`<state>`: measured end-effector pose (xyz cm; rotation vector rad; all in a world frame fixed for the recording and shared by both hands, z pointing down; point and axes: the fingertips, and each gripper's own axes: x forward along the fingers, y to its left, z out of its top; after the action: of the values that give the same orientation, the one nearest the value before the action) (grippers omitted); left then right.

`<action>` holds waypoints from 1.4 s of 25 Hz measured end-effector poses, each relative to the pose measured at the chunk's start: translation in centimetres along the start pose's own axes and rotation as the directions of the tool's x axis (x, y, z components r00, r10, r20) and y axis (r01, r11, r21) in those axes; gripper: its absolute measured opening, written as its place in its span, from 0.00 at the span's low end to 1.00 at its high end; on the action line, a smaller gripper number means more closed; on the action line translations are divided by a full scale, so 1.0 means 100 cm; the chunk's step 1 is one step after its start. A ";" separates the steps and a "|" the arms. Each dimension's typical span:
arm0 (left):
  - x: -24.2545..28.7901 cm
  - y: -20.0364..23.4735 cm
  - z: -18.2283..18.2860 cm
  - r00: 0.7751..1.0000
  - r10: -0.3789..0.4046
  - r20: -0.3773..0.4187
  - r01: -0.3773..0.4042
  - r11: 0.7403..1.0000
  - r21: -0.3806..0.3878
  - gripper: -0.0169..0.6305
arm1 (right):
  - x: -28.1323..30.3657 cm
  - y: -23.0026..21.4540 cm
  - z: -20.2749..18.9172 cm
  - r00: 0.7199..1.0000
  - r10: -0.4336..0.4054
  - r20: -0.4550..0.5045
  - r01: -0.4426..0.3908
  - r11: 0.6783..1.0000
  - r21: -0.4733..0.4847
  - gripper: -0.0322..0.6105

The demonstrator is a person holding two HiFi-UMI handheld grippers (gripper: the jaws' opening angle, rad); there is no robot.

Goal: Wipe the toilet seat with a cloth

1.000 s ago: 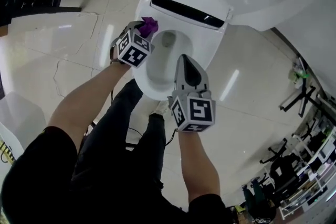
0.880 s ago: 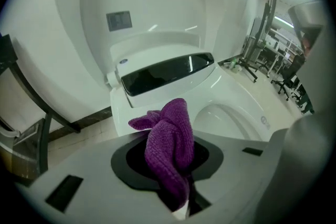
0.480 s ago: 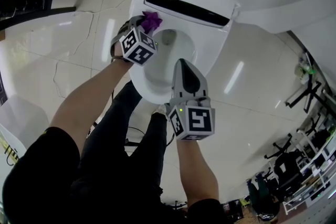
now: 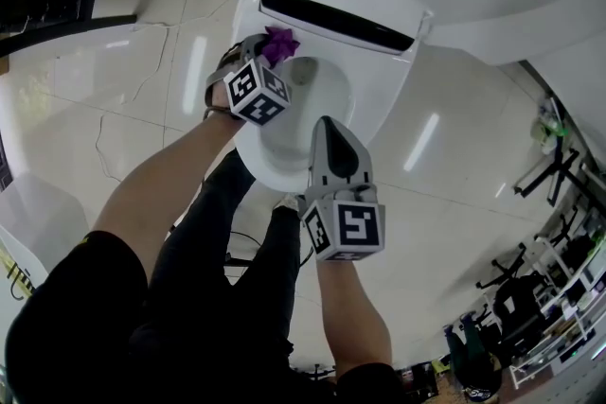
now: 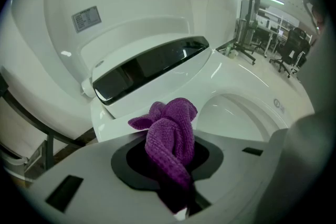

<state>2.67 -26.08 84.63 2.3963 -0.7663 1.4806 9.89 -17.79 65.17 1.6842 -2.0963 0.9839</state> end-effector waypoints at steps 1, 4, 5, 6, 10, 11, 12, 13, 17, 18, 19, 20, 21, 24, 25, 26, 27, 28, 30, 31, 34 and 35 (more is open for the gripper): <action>0.001 -0.002 0.001 1.000 -0.001 0.001 0.001 1.000 0.003 0.18 | -0.001 0.000 -0.001 1.000 -0.001 -0.001 0.001 1.000 0.000 0.08; 0.003 -0.007 0.003 1.000 -0.006 0.003 0.006 1.000 0.015 0.18 | -0.006 -0.002 -0.002 1.000 -0.007 0.000 0.007 1.000 0.002 0.08; 0.004 -0.009 0.003 1.000 -0.009 0.003 0.009 1.000 0.018 0.18 | -0.007 -0.002 -0.002 1.000 -0.009 0.002 0.009 1.000 0.002 0.08; 0.005 -0.011 0.003 1.000 -0.013 0.002 0.013 1.000 0.021 0.18 | -0.009 -0.002 -0.002 1.000 -0.010 0.004 0.010 1.000 0.003 0.08; 0.007 -0.023 0.004 0.997 -0.070 -0.020 0.071 0.997 0.022 0.18 | -0.018 -0.003 0.002 1.000 -0.015 0.017 0.015 1.000 0.004 0.08; 0.007 -0.028 0.004 0.996 -0.090 -0.026 0.090 0.996 0.024 0.18 | -0.021 -0.003 0.004 1.000 -0.016 0.020 0.016 1.000 0.003 0.08; 0.006 -0.032 0.005 0.994 -0.102 -0.027 0.103 0.994 0.028 0.18 | -0.024 -0.003 0.006 1.000 -0.017 0.024 0.017 1.000 0.001 0.08; 0.003 -0.036 0.007 0.994 -0.108 -0.023 0.108 0.994 0.031 0.18 | -0.027 -0.003 0.009 0.999 -0.018 0.030 0.018 1.000 -0.002 0.08; -0.026 -0.046 0.018 0.994 -0.105 0.016 0.105 0.994 0.024 0.18 | -0.049 -0.003 0.021 0.998 -0.021 0.055 0.022 1.000 -0.018 0.08; -0.037 -0.050 0.021 0.994 -0.105 0.027 0.105 0.994 0.017 0.18 | -0.057 -0.003 0.025 0.998 -0.021 0.059 0.022 1.000 -0.022 0.08; -0.050 -0.052 0.024 0.994 -0.104 0.038 0.104 0.995 0.008 0.18 | -0.066 -0.002 0.029 0.998 -0.019 0.063 0.021 0.999 -0.026 0.08; -0.066 -0.055 0.028 0.993 -0.102 0.052 0.102 0.995 -0.001 0.18 | -0.075 -0.001 0.033 0.997 -0.017 0.069 0.019 0.999 -0.030 0.08; -0.083 -0.058 0.033 0.993 -0.099 0.068 0.100 0.995 -0.007 0.18 | -0.086 0.000 0.038 0.997 -0.013 0.076 0.016 0.999 -0.035 0.08; -0.146 -0.073 0.050 0.989 -0.084 0.123 0.088 0.996 -0.028 0.18 | -0.128 0.007 0.051 0.996 0.007 0.092 -0.001 0.998 -0.057 0.08; -0.170 -0.080 0.055 0.987 -0.077 0.144 0.083 0.996 -0.036 0.18 | -0.143 0.011 0.055 0.996 0.015 0.093 -0.009 0.998 -0.067 0.08; -0.194 -0.087 0.062 0.984 -0.068 0.166 0.076 0.996 -0.042 0.18 | -0.160 0.014 0.059 0.995 0.026 0.094 -0.018 0.997 -0.079 0.08; -0.218 -0.094 0.068 0.980 -0.058 0.189 0.067 0.997 -0.045 0.18 | -0.176 0.018 0.062 0.995 0.038 0.095 -0.029 0.995 -0.092 0.08; -0.243 -0.103 0.074 0.976 -0.046 0.211 0.058 0.997 -0.047 0.18 | -0.194 0.022 0.065 0.994 0.051 0.095 -0.041 0.994 -0.105 0.08; -0.293 -0.124 0.083 0.967 -0.024 0.255 0.039 0.998 -0.054 0.18 | -0.231 0.030 0.069 0.992 0.078 0.099 -0.065 0.989 -0.131 0.08; -0.318 -0.135 0.086 0.961 -0.013 0.275 0.030 0.998 -0.059 0.18 | -0.249 0.034 0.070 0.990 0.093 0.105 -0.077 0.987 -0.141 0.08; -0.390 -0.171 0.094 0.942 0.023 0.335 0.002 0.997 -0.074 0.18 | -0.299 0.046 0.073 0.982 0.137 0.130 -0.115 0.980 -0.163 0.07; -0.412 -0.183 0.097 0.934 0.035 0.355 -0.008 0.997 -0.079 0.18 | -0.316 0.050 0.074 0.979 0.151 0.137 -0.127 0.977 -0.170 0.07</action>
<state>5.23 -2.12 45.34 2.6379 -0.9067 1.0097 15.62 1.46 39.25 1.5933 -2.3488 0.7221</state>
